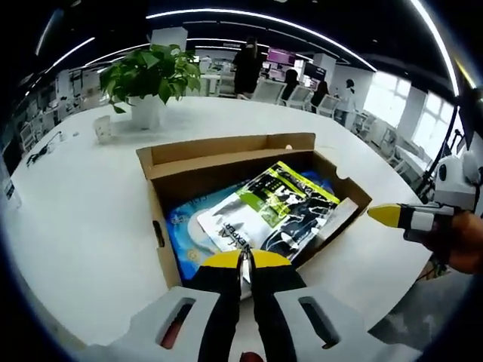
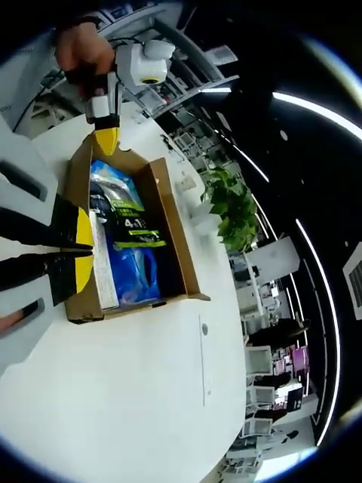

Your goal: Operate the shoe box by opening the lid, removing the specified soft item, and placing it in the target area until the item is outside and the box remains undamaged.

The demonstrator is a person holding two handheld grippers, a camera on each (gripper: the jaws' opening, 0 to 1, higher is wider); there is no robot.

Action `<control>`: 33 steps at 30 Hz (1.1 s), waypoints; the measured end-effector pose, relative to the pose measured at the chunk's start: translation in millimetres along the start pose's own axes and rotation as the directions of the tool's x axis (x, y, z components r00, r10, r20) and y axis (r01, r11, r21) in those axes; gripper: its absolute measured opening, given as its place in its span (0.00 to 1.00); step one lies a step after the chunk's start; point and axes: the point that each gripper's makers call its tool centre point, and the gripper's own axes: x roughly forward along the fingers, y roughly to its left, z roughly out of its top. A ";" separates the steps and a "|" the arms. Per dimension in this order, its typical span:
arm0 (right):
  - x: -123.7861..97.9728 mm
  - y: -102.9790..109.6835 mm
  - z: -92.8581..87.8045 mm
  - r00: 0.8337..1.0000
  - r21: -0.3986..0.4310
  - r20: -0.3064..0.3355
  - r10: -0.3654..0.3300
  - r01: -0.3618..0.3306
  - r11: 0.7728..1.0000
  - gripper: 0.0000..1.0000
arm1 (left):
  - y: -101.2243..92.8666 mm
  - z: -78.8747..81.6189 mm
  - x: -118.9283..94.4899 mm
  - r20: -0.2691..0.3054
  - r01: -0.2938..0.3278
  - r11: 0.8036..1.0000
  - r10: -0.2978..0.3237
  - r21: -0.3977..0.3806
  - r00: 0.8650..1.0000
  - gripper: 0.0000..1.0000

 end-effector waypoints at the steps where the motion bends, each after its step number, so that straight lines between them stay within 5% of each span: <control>1: 0.2 0.2 0.4 1.000 -0.001 0.000 0.001 -0.001 1.000 0.00 | -0.2 0.2 0.0 0.001 0.001 1.000 -0.001 -0.002 1.000 0.01; 22: 8.5 2.1 13.3 0.999 -0.076 -0.031 0.006 -0.009 0.997 0.01 | -3.7 -4.6 1.2 -0.016 0.019 1.000 -0.019 0.002 1.000 0.07; 33: 21.5 -2.7 31.1 0.998 -0.160 -0.057 0.009 -0.018 0.987 0.09 | -5.4 -5.3 2.4 -0.013 0.031 1.000 -0.031 -0.004 0.999 0.10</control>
